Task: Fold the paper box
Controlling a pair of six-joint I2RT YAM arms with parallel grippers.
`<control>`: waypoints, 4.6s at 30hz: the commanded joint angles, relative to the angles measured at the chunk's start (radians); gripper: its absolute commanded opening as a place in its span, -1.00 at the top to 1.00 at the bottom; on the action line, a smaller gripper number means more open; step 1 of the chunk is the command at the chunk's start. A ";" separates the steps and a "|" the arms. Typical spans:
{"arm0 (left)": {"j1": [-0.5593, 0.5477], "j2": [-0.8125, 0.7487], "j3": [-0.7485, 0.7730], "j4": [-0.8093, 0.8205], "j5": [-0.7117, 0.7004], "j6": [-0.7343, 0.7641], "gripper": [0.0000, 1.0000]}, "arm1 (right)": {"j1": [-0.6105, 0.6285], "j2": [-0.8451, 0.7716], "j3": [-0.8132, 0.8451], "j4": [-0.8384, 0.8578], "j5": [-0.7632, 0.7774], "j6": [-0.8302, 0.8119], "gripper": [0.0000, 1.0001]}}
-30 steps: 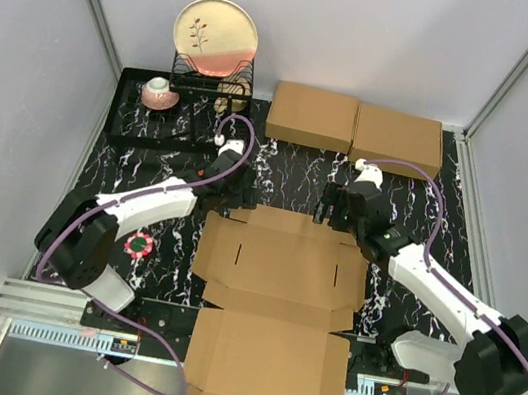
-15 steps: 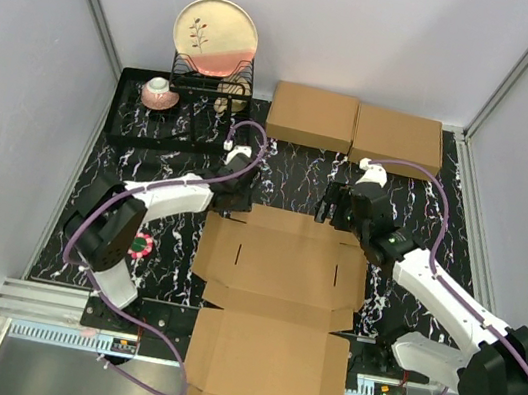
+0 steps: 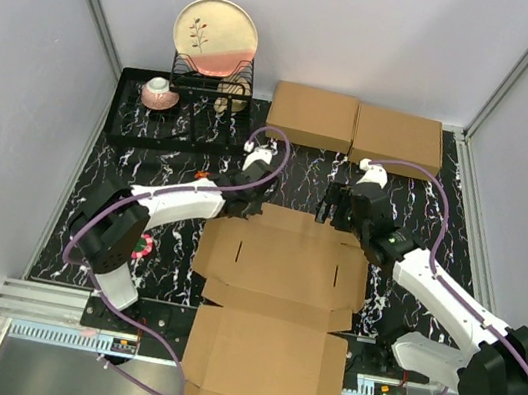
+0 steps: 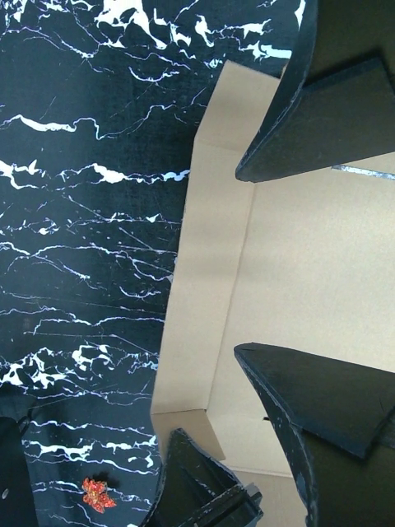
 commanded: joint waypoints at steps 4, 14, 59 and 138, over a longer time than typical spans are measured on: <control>-0.042 0.041 0.140 0.012 -0.164 0.152 1.00 | 0.001 -0.071 0.021 -0.016 0.086 0.021 -0.70; -0.082 -0.066 -0.149 0.490 -0.239 0.096 1.00 | 0.002 -0.106 0.026 -0.025 0.142 0.009 -0.70; -0.280 0.063 -0.809 1.983 -0.388 0.482 1.00 | 0.025 0.454 0.118 0.429 -0.710 -0.481 -0.25; -0.076 -0.678 -0.505 0.520 -0.266 0.121 -0.50 | 0.263 0.362 0.023 0.351 0.070 -0.820 0.59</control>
